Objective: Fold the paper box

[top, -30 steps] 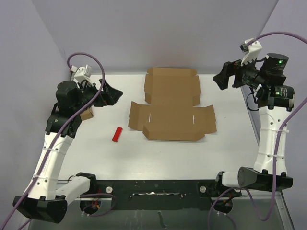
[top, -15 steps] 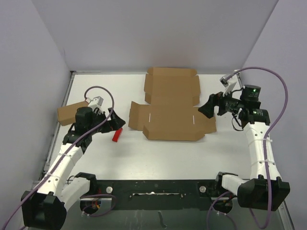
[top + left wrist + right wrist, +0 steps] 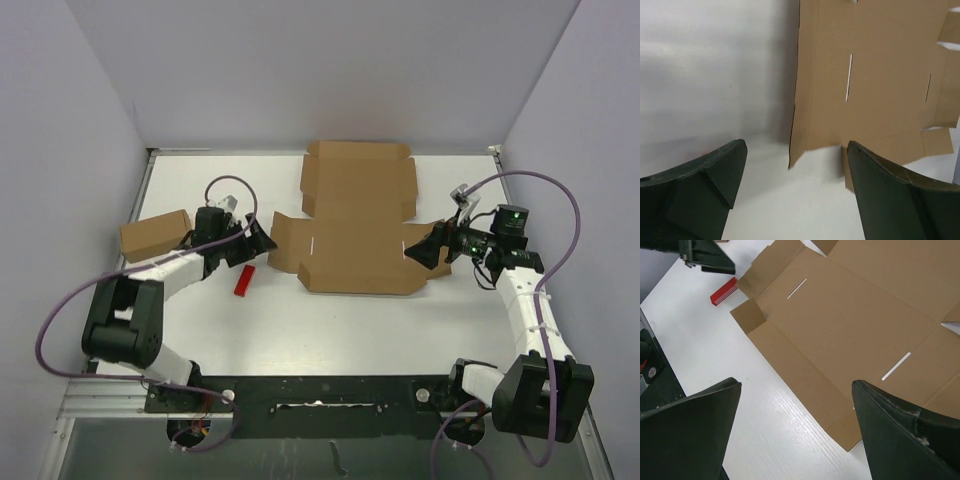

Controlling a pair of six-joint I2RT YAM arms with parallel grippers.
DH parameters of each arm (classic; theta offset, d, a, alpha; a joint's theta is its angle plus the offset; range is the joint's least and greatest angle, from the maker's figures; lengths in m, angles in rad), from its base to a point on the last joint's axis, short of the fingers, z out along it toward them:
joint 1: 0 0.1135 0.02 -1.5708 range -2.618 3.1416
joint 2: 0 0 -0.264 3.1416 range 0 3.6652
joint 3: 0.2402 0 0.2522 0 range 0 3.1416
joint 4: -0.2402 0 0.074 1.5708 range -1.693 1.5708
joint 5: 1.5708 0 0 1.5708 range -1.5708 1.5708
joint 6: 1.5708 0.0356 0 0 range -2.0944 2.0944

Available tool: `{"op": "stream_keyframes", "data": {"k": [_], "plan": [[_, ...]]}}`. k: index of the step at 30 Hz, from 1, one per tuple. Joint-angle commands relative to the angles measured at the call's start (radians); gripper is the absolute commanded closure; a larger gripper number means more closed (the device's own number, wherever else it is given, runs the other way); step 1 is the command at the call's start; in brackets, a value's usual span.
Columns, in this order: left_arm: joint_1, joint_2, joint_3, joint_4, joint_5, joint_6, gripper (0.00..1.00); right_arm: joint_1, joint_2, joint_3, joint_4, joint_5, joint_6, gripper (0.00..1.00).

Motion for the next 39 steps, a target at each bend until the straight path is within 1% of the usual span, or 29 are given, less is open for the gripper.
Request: {"op": "stream_keyframes", "data": {"k": [1, 3, 5, 8, 10, 14, 16, 20, 22, 23, 24, 27, 30, 33, 36, 39], "plan": [[-0.012, 0.200, 0.179, 0.191, 0.030, -0.018, 0.20, -0.008, -0.016, 0.010, 0.082, -0.054, -0.021, 0.02], [-0.017, 0.288, 0.257, 0.184, 0.033, -0.001, 0.24, -0.008, -0.012, 0.010, 0.090, -0.054, -0.023, 0.02], [-0.022, 0.358, 0.341, 0.139, 0.027, 0.023, 0.26, -0.008, -0.006, 0.012, 0.094, -0.051, -0.023, 0.02], [-0.039, 0.428, 0.421, 0.092, 0.012, 0.055, 0.28, -0.008, 0.008, 0.020, 0.092, -0.044, -0.028, 0.02], [-0.048, 0.457, 0.451, 0.061, 0.009, 0.091, 0.33, -0.009, 0.016, 0.026, 0.087, -0.040, -0.031, 0.02], [-0.052, 0.489, 0.476, 0.014, -0.003, 0.133, 0.37, -0.009, 0.027, 0.028, 0.089, -0.030, -0.036, 0.02], [-0.053, 0.493, 0.474, 0.011, -0.003, 0.142, 0.41, -0.009, 0.031, 0.029, 0.088, -0.031, -0.037, 0.02], [-0.053, 0.496, 0.478, 0.007, 0.001, 0.150, 0.54, -0.009, 0.037, 0.028, 0.088, -0.026, -0.038, 0.02], [-0.052, 0.500, 0.478, 0.007, 0.012, 0.150, 0.65, -0.009, 0.040, 0.028, 0.088, -0.024, -0.040, 0.02], [-0.053, 0.499, 0.478, 0.008, 0.021, 0.153, 0.73, -0.009, 0.041, 0.028, 0.089, -0.022, -0.040, 0.02], [-0.053, 0.495, 0.474, 0.013, 0.034, 0.154, 0.78, -0.009, 0.041, 0.027, 0.089, -0.021, -0.041, 0.02], [-0.052, 0.465, 0.448, 0.037, 0.062, 0.175, 0.91, -0.009, 0.045, 0.028, 0.086, -0.023, -0.043, 0.02], [-0.058, 0.397, 0.397, 0.073, 0.081, 0.239, 1.00, -0.011, 0.059, 0.033, 0.080, -0.034, -0.042, 0.02], [-0.069, 0.309, 0.336, 0.090, 0.096, 0.328, 1.00, -0.014, 0.066, 0.043, 0.065, -0.032, -0.051, 0.02], [-0.086, 0.215, 0.258, 0.098, 0.187, 0.462, 1.00, -0.030, 0.076, 0.069, 0.013, -0.022, -0.084, 0.02], [-0.140, 0.094, 0.175, 0.106, 0.165, 0.599, 1.00, -0.083, 0.089, 0.081, -0.007, -0.014, -0.069, 0.02]]}}
